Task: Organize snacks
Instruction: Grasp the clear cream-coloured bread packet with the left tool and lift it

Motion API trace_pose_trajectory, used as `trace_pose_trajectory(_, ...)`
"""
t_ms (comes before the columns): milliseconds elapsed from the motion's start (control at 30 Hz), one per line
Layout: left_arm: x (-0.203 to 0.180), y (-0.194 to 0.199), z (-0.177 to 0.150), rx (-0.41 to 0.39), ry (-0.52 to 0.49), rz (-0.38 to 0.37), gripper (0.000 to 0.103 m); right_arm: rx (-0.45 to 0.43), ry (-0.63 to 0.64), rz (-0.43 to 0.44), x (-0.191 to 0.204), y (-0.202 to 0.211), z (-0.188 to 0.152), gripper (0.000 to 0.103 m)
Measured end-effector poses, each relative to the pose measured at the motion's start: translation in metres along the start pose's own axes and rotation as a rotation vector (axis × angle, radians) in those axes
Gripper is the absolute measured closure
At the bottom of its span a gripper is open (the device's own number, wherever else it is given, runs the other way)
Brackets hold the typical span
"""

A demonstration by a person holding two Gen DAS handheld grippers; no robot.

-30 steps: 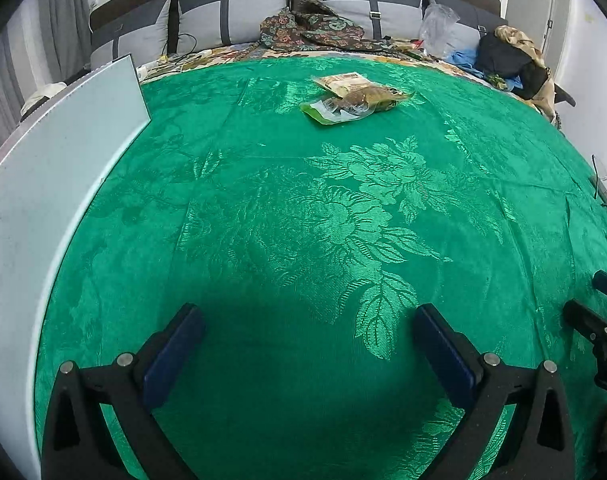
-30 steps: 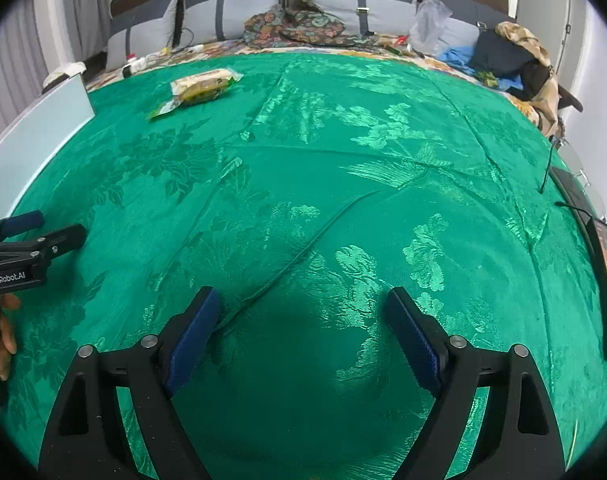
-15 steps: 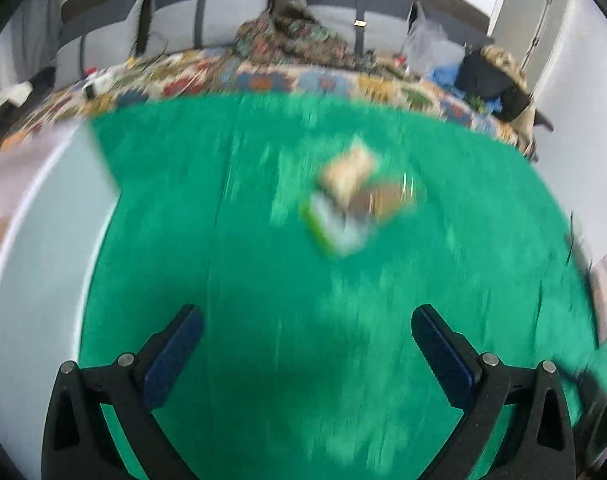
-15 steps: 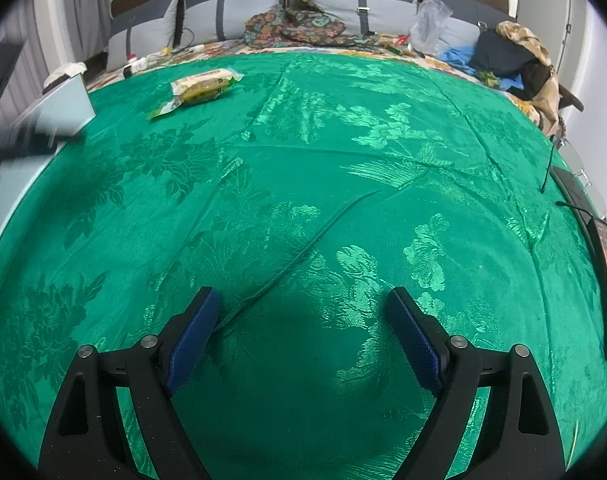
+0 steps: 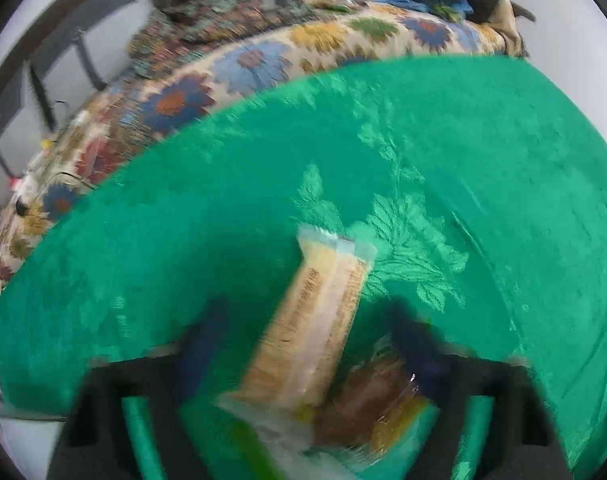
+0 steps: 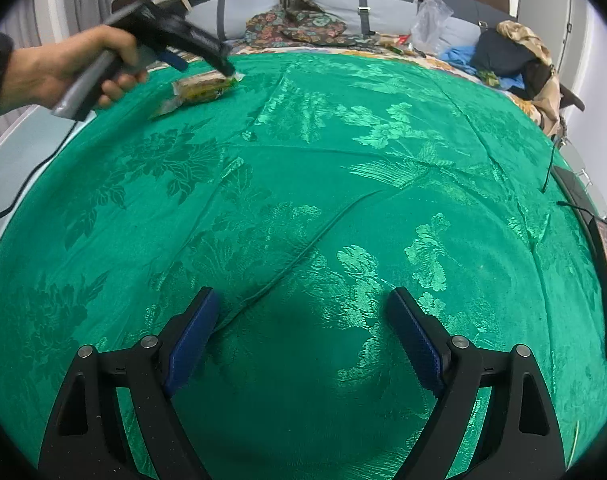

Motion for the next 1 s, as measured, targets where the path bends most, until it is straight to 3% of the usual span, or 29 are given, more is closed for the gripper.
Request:
trace_pose_trajectory(33,0.001,0.002,-0.002,-0.008,0.016,-0.017,0.075,0.000,0.000,0.000,0.000,0.000,0.000,0.014)
trace_pose_trajectory(133,0.004,0.012,-0.021,-0.009,0.039,0.007,0.076,0.000,0.000,0.000,0.000,0.000,0.000,0.014)
trace_pose_trajectory(200,0.006,0.022,-0.042,-0.025,0.111,-0.002,0.076,0.000,0.000,0.000,0.000,0.000,0.000,0.014)
trace_pose_trajectory(267,-0.001,0.037,-0.081,-0.045,0.208,-0.050,0.076,0.000,0.000,0.000,0.000,0.000,0.000,0.014)
trace_pose_trajectory(433,-0.063,0.071,-0.157,-0.108,0.309,-0.198,0.076,0.000,0.000,0.000,0.000,0.000,0.000,0.014)
trace_pose_trajectory(533,-0.077,0.097,-0.196,-0.174,0.424,-0.211,0.076,0.000,0.000,-0.001,0.001,0.001,0.000,0.014)
trace_pose_trajectory(667,-0.054,0.129,-0.239,-0.231,0.523,-0.129,0.076,0.000,-0.001,0.000,0.001,0.001,0.000,0.014)
trace_pose_trajectory(833,-0.028,0.136,-0.279,-0.216,0.510,-0.006,0.076,0.000,-0.001,0.000,0.001,0.001,0.000,0.014)
trace_pose_trajectory(933,-0.024,0.130,-0.296,-0.224,0.497,0.022,0.076,0.000,-0.001,-0.001,0.001,0.001,0.000,0.014)
trace_pose_trajectory(967,-0.024,0.130,-0.298,-0.244,0.484,0.030,0.072,0.000,-0.001,-0.001,0.001,0.001,0.000,0.014)
trace_pose_trajectory(1000,-0.025,0.129,-0.299,-0.253,0.464,0.042,0.060,0.000,-0.001,-0.001,0.001,0.001,0.000,0.014)
Point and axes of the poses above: each gripper's, at about its wrist camera, not at the fingertips, and y roughly against the way its jaws point, x to its left, z to its top, the point moved 5 cm from there along -y, roughly the way its jaws point, and after that the axes turned 7 degrees about -z, right-handed, at the moved point
